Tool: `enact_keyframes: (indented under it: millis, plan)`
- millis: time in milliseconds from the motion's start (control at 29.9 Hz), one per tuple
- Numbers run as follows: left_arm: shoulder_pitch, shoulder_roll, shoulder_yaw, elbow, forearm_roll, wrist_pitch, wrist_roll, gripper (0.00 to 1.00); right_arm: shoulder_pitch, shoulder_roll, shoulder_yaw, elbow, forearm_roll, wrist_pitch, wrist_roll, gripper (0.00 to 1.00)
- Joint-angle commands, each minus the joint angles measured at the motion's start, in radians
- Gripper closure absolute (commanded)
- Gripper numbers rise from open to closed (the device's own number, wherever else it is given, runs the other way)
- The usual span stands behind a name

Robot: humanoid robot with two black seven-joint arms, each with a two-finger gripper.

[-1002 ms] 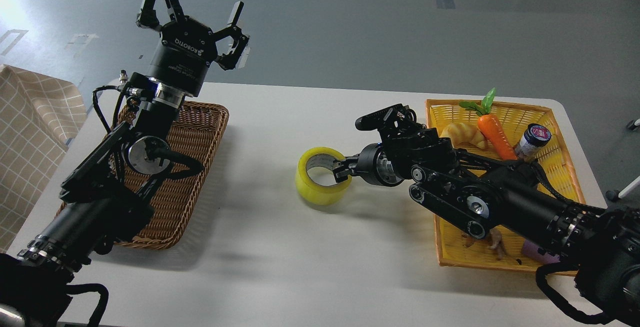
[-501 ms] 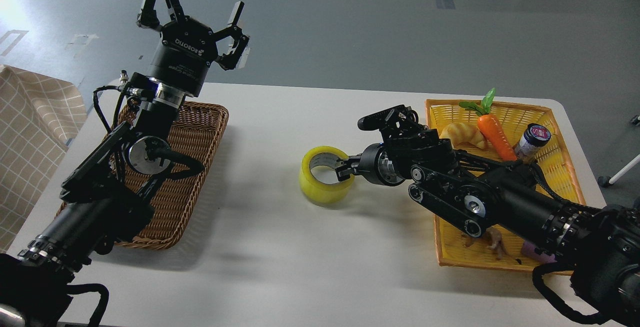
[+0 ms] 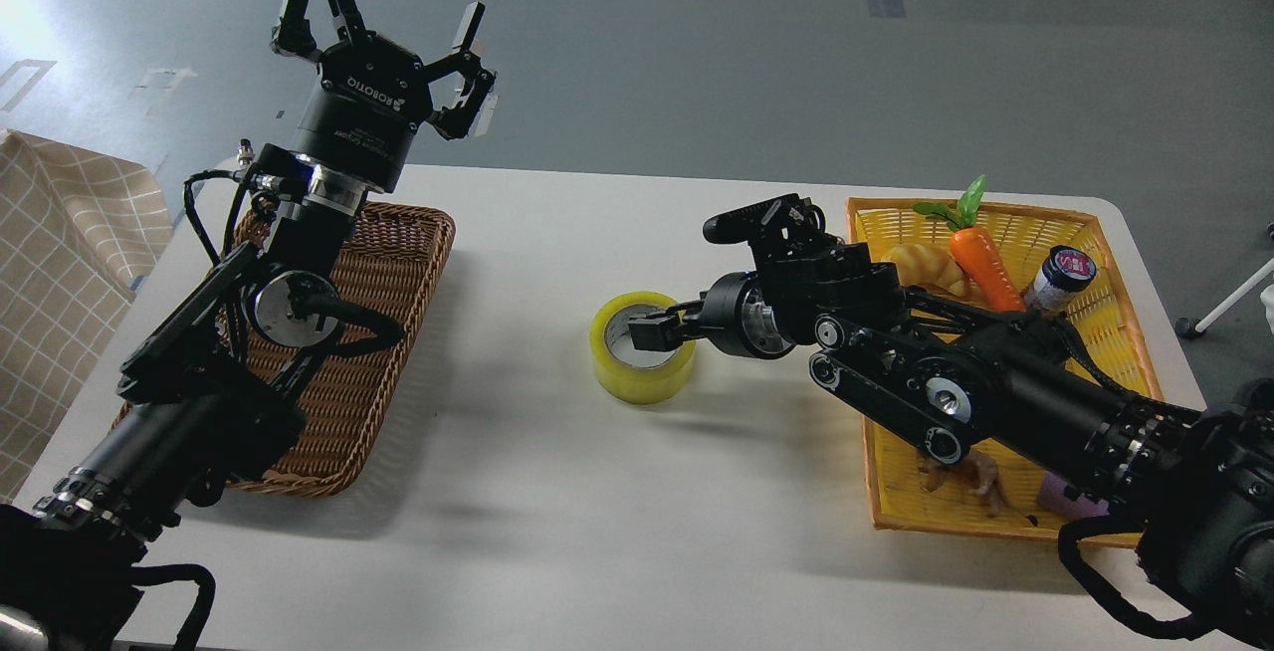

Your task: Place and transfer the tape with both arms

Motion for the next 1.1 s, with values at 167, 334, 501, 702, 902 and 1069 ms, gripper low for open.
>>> enact_keyframes:
  millis: [167,334,501,702,902,1069]
  plan:
    - [-0.002,0.000,0.003,-0.001,0.000,0.000,0.003,0.02,-0.005,-0.164,0.073,0.229,0.000,0.000,-0.011,0.00]
    - [-0.002,0.006,0.003,0.000,0.000,0.000,0.003,0.02,-0.012,-0.265,0.118,0.328,0.000,0.000,-0.009,0.00]
    - [-0.002,0.023,0.005,0.000,0.000,0.000,0.003,0.02,-0.026,-0.348,0.220,0.413,0.020,0.000,-0.002,0.00]
    - [-0.003,0.029,0.002,0.000,0.000,0.000,0.000,0.02,-0.095,-0.399,0.459,0.453,0.254,0.000,0.000,0.00]
    - [-0.017,0.025,0.003,0.000,0.000,0.000,0.001,0.02,-0.199,-0.399,0.708,0.455,0.501,0.000,0.004,0.00]
    - [-0.021,0.028,0.005,0.002,0.000,0.000,0.001,0.02,-0.294,-0.382,0.894,0.447,0.653,0.000,0.054,0.00]
